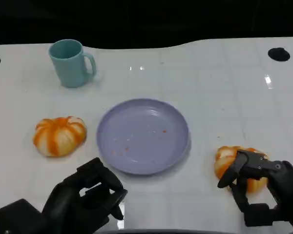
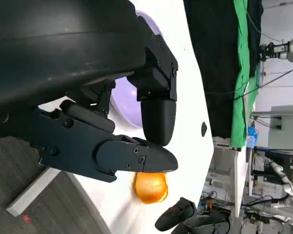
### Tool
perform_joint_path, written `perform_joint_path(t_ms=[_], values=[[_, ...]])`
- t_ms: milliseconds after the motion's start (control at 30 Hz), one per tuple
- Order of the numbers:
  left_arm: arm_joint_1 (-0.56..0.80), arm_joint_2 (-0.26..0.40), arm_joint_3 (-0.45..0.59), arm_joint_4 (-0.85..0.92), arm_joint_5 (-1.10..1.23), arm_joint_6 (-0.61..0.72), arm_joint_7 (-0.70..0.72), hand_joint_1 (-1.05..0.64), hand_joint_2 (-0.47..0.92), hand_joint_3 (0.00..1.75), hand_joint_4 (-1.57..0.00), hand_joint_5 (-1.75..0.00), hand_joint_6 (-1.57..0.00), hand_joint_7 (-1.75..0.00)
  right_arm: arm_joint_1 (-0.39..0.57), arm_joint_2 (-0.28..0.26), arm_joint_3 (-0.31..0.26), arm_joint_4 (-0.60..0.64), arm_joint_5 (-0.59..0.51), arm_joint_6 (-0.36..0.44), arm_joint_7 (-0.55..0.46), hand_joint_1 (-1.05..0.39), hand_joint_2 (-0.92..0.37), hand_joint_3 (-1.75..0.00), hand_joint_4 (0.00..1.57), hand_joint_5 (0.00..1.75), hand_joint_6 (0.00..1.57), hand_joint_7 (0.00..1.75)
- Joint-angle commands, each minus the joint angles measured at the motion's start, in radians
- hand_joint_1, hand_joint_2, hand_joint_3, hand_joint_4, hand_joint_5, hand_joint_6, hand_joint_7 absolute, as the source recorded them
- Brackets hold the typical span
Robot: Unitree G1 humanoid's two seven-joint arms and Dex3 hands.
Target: Grasp the bread from the table and place it into the plate.
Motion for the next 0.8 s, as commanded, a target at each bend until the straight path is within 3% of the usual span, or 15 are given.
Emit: perform_joint_path(t_ms=[33, 200, 400, 533, 633, 800], values=[[-0.004, 0.009, 0.007, 0.002, 0.0, -0.007, -0.001, -0.59, 0.92, 0.24, -0.7, -1.75, -0.56, -1.63, -0.003, -0.006, -0.011, -0.007, 0.002, -0.013, -0.011, -0.04, -0.37, -1.32, 0.86, 1.74, 0.81, 1.36], [-0.005, 0.011, 0.008, 0.012, 0.001, -0.02, -0.007, -0.6, 0.92, 0.24, -0.7, -1.75, -0.56, -1.64, -0.002, -0.021, -0.012, -0.045, 0.011, 0.029, 0.006, -0.05, -0.41, -1.23, 0.78, 1.63, 0.78, 1.22], [-0.006, 0.017, 0.007, 0.014, 0.004, -0.021, -0.008, -0.59, 0.92, 0.24, -0.7, -1.75, -0.56, -1.64, 0.007, -0.066, -0.011, -0.164, -0.054, 0.14, 0.028, -0.15, -0.44, -0.98, 0.53, 1.31, 0.63, 0.84], [-0.004, 0.016, 0.006, 0.01, -0.001, -0.012, -0.008, -0.59, 0.92, 0.25, -0.7, -1.75, -0.55, -1.64, 0.006, -0.114, -0.015, -0.227, -0.148, 0.169, 0.023, -0.24, -0.57, -0.68, 0.4, 1.06, 0.53, 0.61], [-0.004, 0.013, 0.006, 0.007, -0.01, -0.004, -0.009, -0.58, 0.92, 0.24, -0.7, -1.75, -0.55, -1.63, 0.007, -0.161, -0.021, -0.277, -0.217, 0.202, 0.033, -0.31, -0.75, -0.3, 0.29, 0.95, 0.51, 0.35], [-0.003, 0.015, 0.0, 0.005, 0.002, -0.009, -0.004, -0.58, 0.92, 0.24, -0.7, -1.75, -0.56, -1.63, 0.009, -0.254, -0.03, -0.37, -0.299, 0.271, 0.091, -0.37, -0.85, -0.05, 0.14, 0.72, 0.41, 0.13]])
